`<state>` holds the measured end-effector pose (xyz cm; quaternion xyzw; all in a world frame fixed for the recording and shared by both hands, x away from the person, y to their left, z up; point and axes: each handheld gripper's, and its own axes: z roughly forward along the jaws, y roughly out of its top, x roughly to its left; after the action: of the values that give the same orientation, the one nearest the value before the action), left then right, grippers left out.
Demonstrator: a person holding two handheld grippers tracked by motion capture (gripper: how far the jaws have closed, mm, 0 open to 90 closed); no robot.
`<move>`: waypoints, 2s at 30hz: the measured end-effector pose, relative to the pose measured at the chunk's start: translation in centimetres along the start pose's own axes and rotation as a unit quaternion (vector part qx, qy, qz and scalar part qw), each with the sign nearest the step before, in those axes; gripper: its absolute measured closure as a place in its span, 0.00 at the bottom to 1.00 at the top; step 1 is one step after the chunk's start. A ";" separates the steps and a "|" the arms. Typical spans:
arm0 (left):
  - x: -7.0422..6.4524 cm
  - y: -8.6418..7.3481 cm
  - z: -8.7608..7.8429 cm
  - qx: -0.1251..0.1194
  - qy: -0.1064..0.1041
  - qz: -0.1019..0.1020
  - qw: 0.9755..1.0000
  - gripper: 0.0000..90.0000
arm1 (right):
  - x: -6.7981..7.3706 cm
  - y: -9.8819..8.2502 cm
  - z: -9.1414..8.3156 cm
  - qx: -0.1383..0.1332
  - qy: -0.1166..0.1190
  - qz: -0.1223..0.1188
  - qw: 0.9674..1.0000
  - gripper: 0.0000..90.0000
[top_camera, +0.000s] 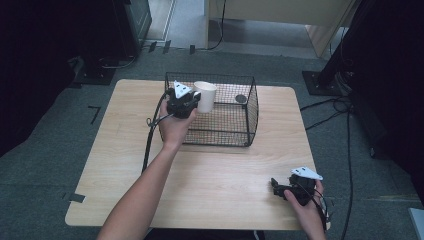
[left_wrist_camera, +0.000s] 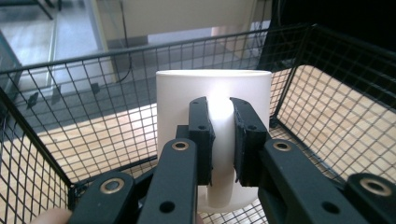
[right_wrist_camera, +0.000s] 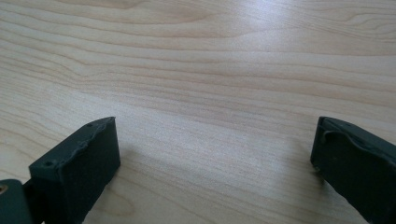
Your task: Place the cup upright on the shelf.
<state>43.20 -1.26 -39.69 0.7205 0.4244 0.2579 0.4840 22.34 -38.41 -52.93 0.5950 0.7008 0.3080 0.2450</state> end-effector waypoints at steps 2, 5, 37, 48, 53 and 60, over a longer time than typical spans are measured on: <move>0.2 -0.2 0.7 0.015 0.000 -0.003 1.000 0.90 | 0.0 -0.1 -0.1 0.001 0.001 0.001 1.000 0.01; 0.2 -0.6 1.3 0.030 0.004 0.003 1.000 0.90 | 0.0 -0.1 -0.1 0.001 0.001 0.000 1.000 0.01; 1.3 -1.1 1.9 0.133 0.003 -0.009 0.991 0.89 | 0.0 -0.1 -0.1 0.001 0.001 0.000 1.000 0.01; 1.5 -0.5 0.4 0.128 0.010 -0.004 0.992 0.86 | 0.0 -0.1 -0.1 0.001 0.001 0.000 1.000 0.01; 1.4 -0.8 0.3 0.129 0.008 -0.004 0.992 0.86 | 0.0 -0.1 -0.1 0.001 0.001 0.000 1.000 0.01; 1.1 -1.0 -0.3 0.111 0.005 -0.002 0.994 0.83 | 0.0 -0.1 -0.1 0.001 0.001 -0.001 1.000 0.01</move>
<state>43.14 0.00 -40.57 0.7676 0.4545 0.2120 0.3991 22.20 -38.41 -52.92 0.5945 0.7016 0.3079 0.2440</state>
